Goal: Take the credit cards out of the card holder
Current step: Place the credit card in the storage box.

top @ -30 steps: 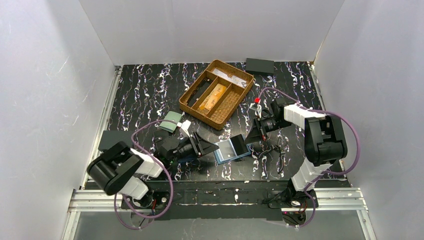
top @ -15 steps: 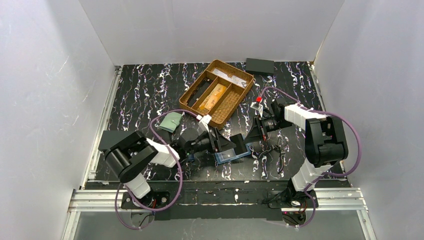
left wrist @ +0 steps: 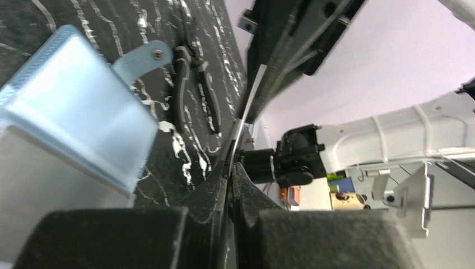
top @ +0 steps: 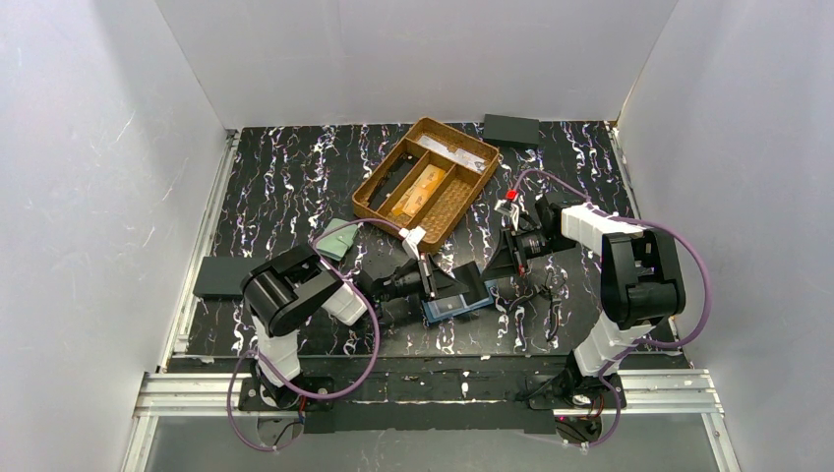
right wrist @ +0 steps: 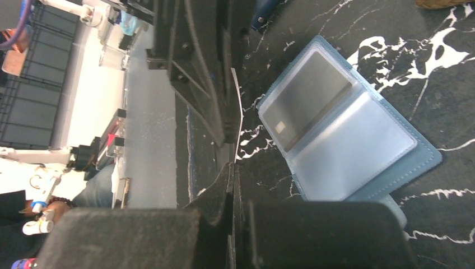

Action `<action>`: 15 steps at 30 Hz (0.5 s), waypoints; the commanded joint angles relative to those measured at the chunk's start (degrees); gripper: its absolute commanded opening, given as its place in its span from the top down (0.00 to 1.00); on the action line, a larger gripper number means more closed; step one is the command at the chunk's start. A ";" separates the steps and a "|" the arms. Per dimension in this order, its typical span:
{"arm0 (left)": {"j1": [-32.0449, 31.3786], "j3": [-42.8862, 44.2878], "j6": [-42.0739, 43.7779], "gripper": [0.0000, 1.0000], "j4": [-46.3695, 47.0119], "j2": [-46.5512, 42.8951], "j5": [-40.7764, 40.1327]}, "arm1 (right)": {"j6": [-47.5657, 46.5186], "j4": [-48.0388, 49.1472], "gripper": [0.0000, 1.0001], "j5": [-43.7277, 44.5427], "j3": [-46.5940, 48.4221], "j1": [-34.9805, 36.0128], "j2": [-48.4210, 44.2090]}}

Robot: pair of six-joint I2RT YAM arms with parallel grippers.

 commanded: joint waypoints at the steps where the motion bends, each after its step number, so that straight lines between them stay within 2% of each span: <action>1: -0.22 1.21 0.25 1.00 4.11 -0.64 1.80 | -1.37 -2.20 0.99 -1.57 1.98 -0.02 -0.59; 4: -0.30 0.03 2.45 1.00 3.92 -2.00 1.77 | -1.41 -2.17 0.97 -1.16 2.06 -0.03 -0.59; 6: -0.23 -1.40 6.14 1.00 0.19 -4.13 1.61 | -3.48 -4.77 0.70 -0.84 3.00 -0.10 -0.59; 9: -0.35 -3.13 14.65 1.00 -11.22 -10.84 0.62 | -15.48 -15.09 0.44 0.44 6.80 -0.59 -0.77; 13: -1.06 -4.56 29.88 1.00 -29.80 -24.61 -4.10 | -26.90 -25.30 0.23 1.10 9.05 -2.08 -2.70; 15: -3.42 -4.58 39.94 1.00 -36.76 -31.85 -7.79 | -27.76 -25.90 0.16 0.92 8.76 -2.79 -4.28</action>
